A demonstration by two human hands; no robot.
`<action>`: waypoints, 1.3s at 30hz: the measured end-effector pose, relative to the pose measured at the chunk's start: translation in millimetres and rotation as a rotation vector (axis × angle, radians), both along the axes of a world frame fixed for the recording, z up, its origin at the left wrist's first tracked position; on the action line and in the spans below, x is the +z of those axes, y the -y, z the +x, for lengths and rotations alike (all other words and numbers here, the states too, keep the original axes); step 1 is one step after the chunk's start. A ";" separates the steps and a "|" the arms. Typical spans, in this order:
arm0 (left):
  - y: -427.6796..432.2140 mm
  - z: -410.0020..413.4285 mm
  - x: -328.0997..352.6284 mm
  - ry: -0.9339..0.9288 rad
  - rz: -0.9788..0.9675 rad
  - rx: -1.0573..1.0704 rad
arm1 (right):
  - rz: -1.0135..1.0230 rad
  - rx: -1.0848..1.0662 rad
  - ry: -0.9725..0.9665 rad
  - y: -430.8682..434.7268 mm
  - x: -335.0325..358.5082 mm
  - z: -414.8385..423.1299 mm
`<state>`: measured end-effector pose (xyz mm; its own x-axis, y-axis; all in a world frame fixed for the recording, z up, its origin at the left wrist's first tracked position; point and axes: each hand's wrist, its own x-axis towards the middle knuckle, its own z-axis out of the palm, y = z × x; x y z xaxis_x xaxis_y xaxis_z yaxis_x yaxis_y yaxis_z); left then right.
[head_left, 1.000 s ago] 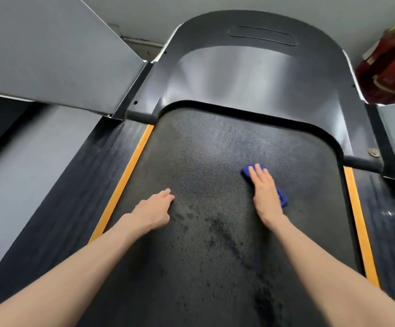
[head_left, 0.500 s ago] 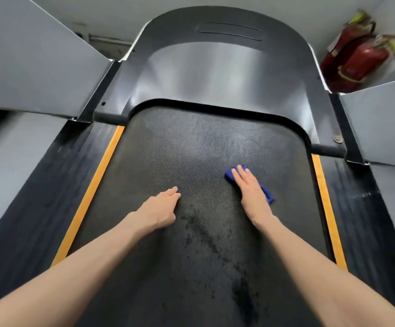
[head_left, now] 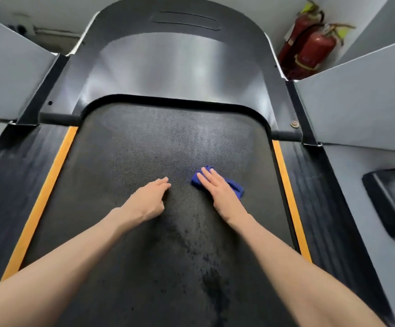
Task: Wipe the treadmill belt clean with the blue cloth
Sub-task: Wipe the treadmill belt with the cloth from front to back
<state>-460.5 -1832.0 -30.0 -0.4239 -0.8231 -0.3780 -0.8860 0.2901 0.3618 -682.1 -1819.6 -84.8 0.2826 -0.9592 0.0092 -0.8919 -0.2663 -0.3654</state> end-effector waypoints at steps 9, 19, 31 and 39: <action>9.8 -42.0 2.6 -0.032 0.068 -0.114 | -0.005 -0.683 0.085 8.6 8.9 -63.1; 28.2 -79.0 1.0 0.144 0.009 -0.124 | -0.117 -0.416 0.059 0.6 -1.1 -91.9; 28.1 -57.1 -7.2 0.279 0.039 -0.313 | -0.066 -0.553 0.058 68.1 0.7 -117.6; 25.1 -59.8 -5.4 0.302 0.117 -0.344 | -0.094 -0.659 0.066 -6.3 -2.8 -83.8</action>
